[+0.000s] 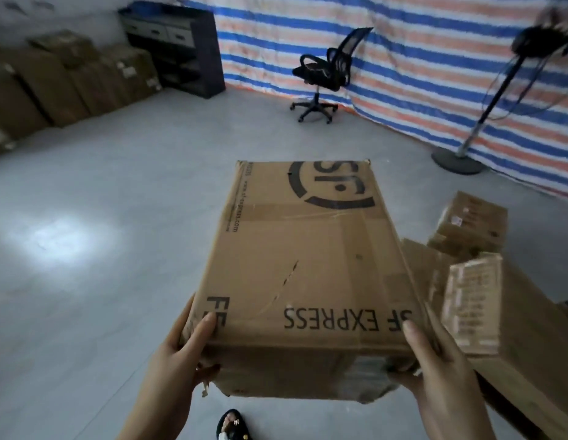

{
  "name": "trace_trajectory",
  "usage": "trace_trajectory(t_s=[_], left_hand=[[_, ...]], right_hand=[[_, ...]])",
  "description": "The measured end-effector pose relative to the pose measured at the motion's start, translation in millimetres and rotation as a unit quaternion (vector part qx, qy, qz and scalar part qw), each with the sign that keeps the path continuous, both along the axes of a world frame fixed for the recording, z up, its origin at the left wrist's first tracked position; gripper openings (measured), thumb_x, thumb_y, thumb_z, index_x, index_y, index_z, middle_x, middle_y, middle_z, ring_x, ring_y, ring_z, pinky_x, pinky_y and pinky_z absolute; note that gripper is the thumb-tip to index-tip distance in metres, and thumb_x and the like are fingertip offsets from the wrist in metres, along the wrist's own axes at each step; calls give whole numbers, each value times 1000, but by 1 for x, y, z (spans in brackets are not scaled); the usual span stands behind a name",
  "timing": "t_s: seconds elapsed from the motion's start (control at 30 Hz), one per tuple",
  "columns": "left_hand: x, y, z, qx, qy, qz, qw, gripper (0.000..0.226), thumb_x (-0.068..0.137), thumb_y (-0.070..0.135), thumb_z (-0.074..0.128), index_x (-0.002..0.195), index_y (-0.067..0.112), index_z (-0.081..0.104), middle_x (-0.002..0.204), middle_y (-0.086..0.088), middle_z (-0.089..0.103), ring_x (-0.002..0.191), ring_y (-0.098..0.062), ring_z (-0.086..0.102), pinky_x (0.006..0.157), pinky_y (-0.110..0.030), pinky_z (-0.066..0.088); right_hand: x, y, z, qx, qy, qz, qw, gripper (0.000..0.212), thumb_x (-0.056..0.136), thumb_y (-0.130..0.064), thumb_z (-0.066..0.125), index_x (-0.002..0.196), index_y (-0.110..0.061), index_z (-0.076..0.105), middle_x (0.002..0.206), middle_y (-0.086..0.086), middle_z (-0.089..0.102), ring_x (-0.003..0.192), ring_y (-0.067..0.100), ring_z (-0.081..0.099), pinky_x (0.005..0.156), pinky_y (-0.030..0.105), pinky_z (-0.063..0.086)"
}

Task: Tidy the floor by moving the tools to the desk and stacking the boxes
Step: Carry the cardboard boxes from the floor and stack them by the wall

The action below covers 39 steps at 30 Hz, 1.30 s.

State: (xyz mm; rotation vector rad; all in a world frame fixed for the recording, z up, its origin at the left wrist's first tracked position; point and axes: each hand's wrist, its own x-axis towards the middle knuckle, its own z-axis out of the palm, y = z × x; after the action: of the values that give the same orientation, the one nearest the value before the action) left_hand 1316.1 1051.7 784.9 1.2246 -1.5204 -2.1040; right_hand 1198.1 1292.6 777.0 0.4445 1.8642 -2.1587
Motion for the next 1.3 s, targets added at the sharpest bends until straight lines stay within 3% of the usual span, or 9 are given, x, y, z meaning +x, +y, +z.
trace_trajectory(t_s=[0.1,0.17,0.23,0.4,0.57,0.77,1.0,1.17,1.3], left_hand=[[-1,-65,6,7,-4,54,998,31,88,29,59,117,39,55,104,16,61,91,-8,54,89,-56,49],[1,-108,12,7,1,90,996,30,87,30,60,115,39,53,101,15,59,87,-9,53,88,-56,50],[3,-149,15,-3,9,127,992,30,87,31,61,115,39,53,101,16,59,87,-8,53,87,-56,50],[3,-231,23,-22,25,198,980,33,89,30,60,120,38,53,108,17,60,92,-7,54,83,-51,49],[-18,-297,23,-38,30,240,970,33,88,30,60,119,38,55,105,18,60,90,-6,54,78,-49,52],[-79,-376,17,-65,27,271,960,33,88,33,60,120,38,58,112,11,62,93,-7,56,64,-36,50],[-184,-482,21,-53,30,330,942,38,87,33,60,126,35,55,109,14,58,95,-8,52,77,-49,52],[-246,-558,14,-45,38,360,931,26,89,31,59,112,42,58,103,18,62,93,-8,54,83,-51,51],[-282,-639,3,-47,23,358,932,33,89,35,58,121,36,59,111,15,62,97,-4,54,82,-48,54]], right_hand=[[-21,-76,4,9,16,64,998,36,83,-27,65,117,-36,61,106,-11,66,96,20,62,81,48,54],[-32,-128,8,20,29,119,992,45,65,-46,71,110,-42,65,111,-11,67,105,22,61,93,55,48],[-43,-178,13,26,36,150,988,41,56,-52,69,97,-45,67,115,-11,66,110,24,59,98,56,45],[-73,-289,20,14,48,218,975,18,78,-35,66,96,-39,67,106,-13,68,102,22,62,95,55,47],[-114,-377,17,-7,54,257,965,34,88,-23,60,122,-28,61,109,-6,69,98,20,63,93,58,47],[-189,-479,11,-12,54,305,951,36,90,-23,58,126,-27,59,103,-9,68,94,18,63,94,54,48],[-310,-613,22,1,80,374,924,48,76,-41,65,123,-34,60,118,-6,66,110,24,60,99,54,45],[-380,-704,26,-5,83,410,908,26,91,-22,57,113,-33,64,105,-4,72,97,20,66,92,52,50],[-418,-790,19,4,84,427,900,20,92,-22,55,107,-32,65,99,-3,74,93,21,68,91,55,50]])
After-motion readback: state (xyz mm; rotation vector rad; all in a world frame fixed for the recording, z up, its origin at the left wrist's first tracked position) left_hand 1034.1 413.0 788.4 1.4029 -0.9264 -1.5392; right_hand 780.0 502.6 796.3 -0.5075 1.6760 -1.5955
